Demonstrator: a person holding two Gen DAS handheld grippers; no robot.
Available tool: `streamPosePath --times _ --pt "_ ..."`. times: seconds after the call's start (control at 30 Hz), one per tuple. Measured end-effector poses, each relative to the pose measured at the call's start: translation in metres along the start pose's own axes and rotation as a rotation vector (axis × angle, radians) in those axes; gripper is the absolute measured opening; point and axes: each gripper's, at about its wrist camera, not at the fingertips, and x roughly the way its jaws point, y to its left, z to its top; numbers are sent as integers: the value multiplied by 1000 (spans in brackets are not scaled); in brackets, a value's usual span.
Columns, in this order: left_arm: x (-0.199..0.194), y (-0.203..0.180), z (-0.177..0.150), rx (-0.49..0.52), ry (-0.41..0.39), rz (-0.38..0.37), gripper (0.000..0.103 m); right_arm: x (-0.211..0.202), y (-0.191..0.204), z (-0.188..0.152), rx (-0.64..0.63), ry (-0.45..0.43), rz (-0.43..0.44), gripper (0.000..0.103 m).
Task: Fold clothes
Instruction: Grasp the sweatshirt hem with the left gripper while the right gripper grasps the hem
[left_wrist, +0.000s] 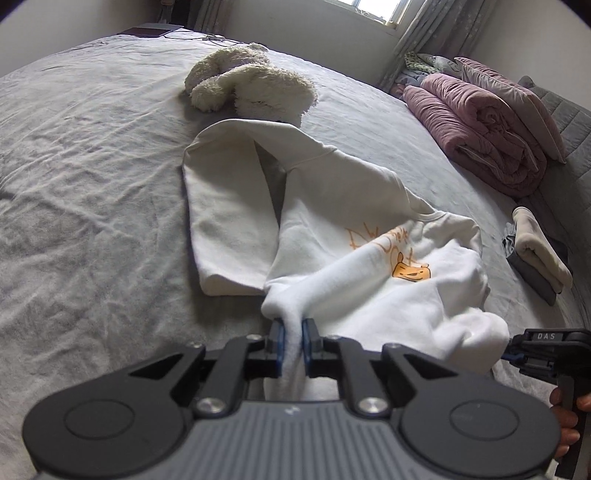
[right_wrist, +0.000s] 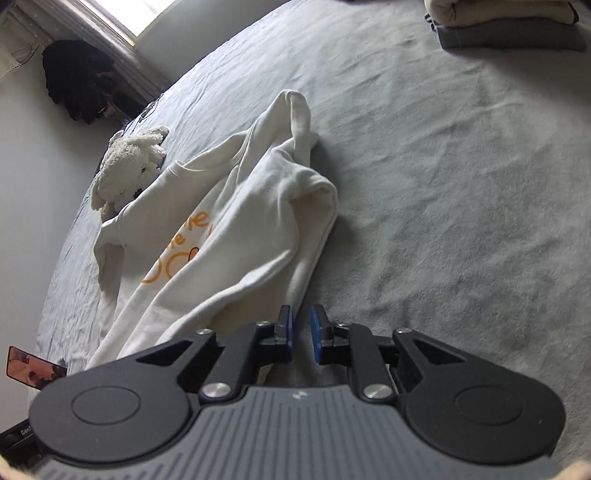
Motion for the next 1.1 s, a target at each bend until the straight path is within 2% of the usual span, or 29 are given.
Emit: streamPosePath --times 0.03,0.07,0.1,0.17,0.23,0.3,0.37,0.4,0.8,1.1 --pt "0 1 0 -5 3 0 14 1 2 -1 -5 1 8 30" --pt "0 1 0 -10 6 1 15 2 4 -2 -15 -1 22 46" --pt "1 2 0 -14 8 1 15 2 7 -4 -27 -5 32 51" --pt "2 3 0 -23 13 1 15 4 15 -7 -77 -13 18 51" --pt "3 3 0 -35 19 0 15 7 24 -14 -139 -34 -16 45" --pt "4 4 0 -44 23 -1 15 9 33 -20 -202 -54 -48 35" --pt "4 4 0 -49 27 -1 15 12 38 -22 -265 -56 -73 7" --pt "4 4 1 -48 28 0 15 11 39 -21 -285 -57 -83 5" --pt "8 -2 6 -67 41 -32 16 -28 21 3 -274 -172 -178 4" --pt "15 -7 10 -67 54 -59 18 -48 -3 29 -184 -248 -222 4"
